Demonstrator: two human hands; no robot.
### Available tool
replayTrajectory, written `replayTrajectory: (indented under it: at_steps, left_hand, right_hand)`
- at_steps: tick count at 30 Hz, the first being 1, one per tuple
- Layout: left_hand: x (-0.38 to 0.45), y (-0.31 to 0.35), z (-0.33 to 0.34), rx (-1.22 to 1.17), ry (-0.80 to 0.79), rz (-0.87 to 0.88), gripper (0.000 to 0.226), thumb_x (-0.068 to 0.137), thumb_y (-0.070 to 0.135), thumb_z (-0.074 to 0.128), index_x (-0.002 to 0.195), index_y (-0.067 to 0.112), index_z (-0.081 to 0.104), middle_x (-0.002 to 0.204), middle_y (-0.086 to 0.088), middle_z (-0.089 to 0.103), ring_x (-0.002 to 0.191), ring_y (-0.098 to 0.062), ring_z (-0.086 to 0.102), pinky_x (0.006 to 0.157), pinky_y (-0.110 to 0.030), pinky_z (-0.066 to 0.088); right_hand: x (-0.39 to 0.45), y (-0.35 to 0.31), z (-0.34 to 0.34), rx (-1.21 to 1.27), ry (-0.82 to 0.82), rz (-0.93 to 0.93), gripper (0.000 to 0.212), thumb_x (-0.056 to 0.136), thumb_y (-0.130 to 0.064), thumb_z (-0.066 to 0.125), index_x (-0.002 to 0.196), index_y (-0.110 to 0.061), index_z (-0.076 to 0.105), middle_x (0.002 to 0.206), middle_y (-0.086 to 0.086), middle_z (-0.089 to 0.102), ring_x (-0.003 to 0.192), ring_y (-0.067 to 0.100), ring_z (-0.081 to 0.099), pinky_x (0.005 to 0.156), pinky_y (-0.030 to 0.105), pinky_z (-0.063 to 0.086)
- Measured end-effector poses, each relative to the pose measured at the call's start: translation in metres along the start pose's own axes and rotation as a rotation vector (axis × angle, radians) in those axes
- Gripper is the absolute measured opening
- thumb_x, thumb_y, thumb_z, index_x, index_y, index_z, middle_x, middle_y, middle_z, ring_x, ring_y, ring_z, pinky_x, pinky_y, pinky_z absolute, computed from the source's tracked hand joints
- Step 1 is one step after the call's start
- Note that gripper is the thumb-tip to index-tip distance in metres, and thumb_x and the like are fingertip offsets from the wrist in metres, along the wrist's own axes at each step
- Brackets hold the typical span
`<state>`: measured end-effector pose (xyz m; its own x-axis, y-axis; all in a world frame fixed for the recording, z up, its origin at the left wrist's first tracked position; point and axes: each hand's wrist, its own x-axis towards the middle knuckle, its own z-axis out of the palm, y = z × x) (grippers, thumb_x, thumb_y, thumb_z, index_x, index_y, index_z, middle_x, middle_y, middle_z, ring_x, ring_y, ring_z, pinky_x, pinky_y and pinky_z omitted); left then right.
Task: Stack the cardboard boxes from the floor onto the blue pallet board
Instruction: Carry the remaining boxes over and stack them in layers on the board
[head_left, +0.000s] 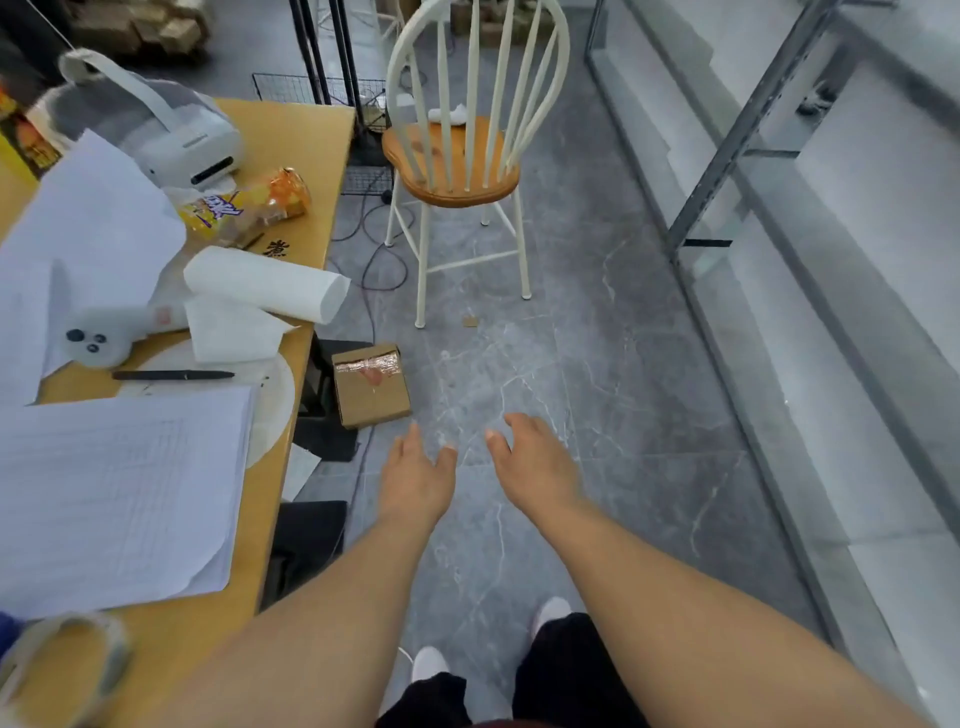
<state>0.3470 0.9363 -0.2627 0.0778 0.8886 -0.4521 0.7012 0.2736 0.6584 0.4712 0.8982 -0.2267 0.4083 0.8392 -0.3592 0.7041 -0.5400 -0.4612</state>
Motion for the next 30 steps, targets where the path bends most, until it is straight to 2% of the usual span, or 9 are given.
replayTrajectory:
  at_steps: [3, 9, 13, 19, 22, 25, 30]
  left_hand:
    - [0.035, 0.012, 0.010, 0.000, -0.011, -0.036, 0.066, 0.095, 0.041, 0.042, 0.149, 0.015, 0.015, 0.156, -0.007, 0.018, 0.143, -0.024, 0.017, 0.114, -0.036, 0.017]
    - [0.110, 0.047, 0.030, -0.056, 0.051, -0.143, 0.065, 0.095, 0.038, 0.044, 0.148, 0.015, 0.016, 0.153, -0.009, 0.023, 0.139, -0.024, 0.025, 0.110, -0.034, 0.023]
    - [0.164, 0.074, 0.049, -0.095, 0.061, -0.229, 0.063, 0.095, 0.038, 0.044, 0.149, 0.019, 0.017, 0.151, -0.007, 0.030, 0.136, -0.025, 0.031, 0.107, -0.033, 0.027]
    - [0.246, 0.094, 0.074, -0.137, 0.122, -0.335, 0.063, 0.094, 0.033, 0.045, 0.149, 0.020, 0.017, 0.148, -0.008, 0.034, 0.132, -0.027, 0.036, 0.109, -0.035, 0.028]
    - [0.279, 0.087, 0.080, -0.145, 0.161, -0.374, 0.062, 0.093, 0.033, 0.046, 0.148, 0.025, 0.018, 0.145, -0.006, 0.039, 0.128, -0.029, 0.040, 0.107, -0.037, 0.032]
    - [0.313, 0.068, 0.087, -0.123, 0.172, -0.406, 0.061, 0.094, 0.034, 0.045, 0.148, 0.021, 0.020, 0.148, -0.007, 0.036, 0.132, -0.027, 0.036, 0.109, -0.038, 0.030]
    - [0.374, 0.014, 0.105, -0.066, 0.192, -0.450, 0.058, 0.094, 0.024, 0.045, 0.146, 0.023, 0.022, 0.147, -0.006, 0.035, 0.132, -0.026, 0.037, 0.104, -0.034, 0.031]
  right_hand:
    - [0.043, 0.002, -0.002, -0.006, -0.029, -0.008, 0.046, 0.098, -0.043, 0.033, 0.134, -0.017, 0.041, 0.136, 0.006, 0.044, 0.116, 0.026, 0.051, 0.093, 0.040, 0.043]
    - [0.144, 0.012, -0.009, -0.013, -0.122, -0.056, 0.046, 0.098, -0.042, 0.034, 0.136, -0.017, 0.040, 0.136, 0.006, 0.044, 0.117, 0.024, 0.048, 0.088, 0.036, 0.041]
    - [0.225, 0.021, -0.024, -0.025, -0.155, -0.074, 0.042, 0.098, -0.040, 0.035, 0.131, -0.016, 0.044, 0.132, 0.006, 0.046, 0.110, 0.025, 0.053, 0.081, 0.034, 0.041]
    - [0.329, 0.026, -0.030, -0.083, -0.220, -0.112, 0.045, 0.098, -0.040, 0.036, 0.136, -0.017, 0.041, 0.135, 0.008, 0.044, 0.115, 0.027, 0.050, 0.083, 0.035, 0.041]
    - [0.367, 0.024, -0.014, -0.090, -0.239, -0.130, 0.046, 0.098, -0.042, 0.033, 0.135, -0.017, 0.042, 0.132, 0.008, 0.046, 0.113, 0.028, 0.052, 0.081, 0.035, 0.040]
    - [0.396, 0.023, 0.015, -0.052, -0.260, -0.129, 0.047, 0.099, -0.043, 0.030, 0.135, -0.017, 0.044, 0.132, 0.009, 0.047, 0.113, 0.028, 0.052, 0.085, 0.035, 0.041]
    - [0.443, 0.030, 0.087, -0.056, -0.330, -0.126, 0.040, 0.100, -0.033, 0.032, 0.134, -0.015, 0.043, 0.130, 0.008, 0.047, 0.112, 0.026, 0.051, 0.077, 0.032, 0.037]
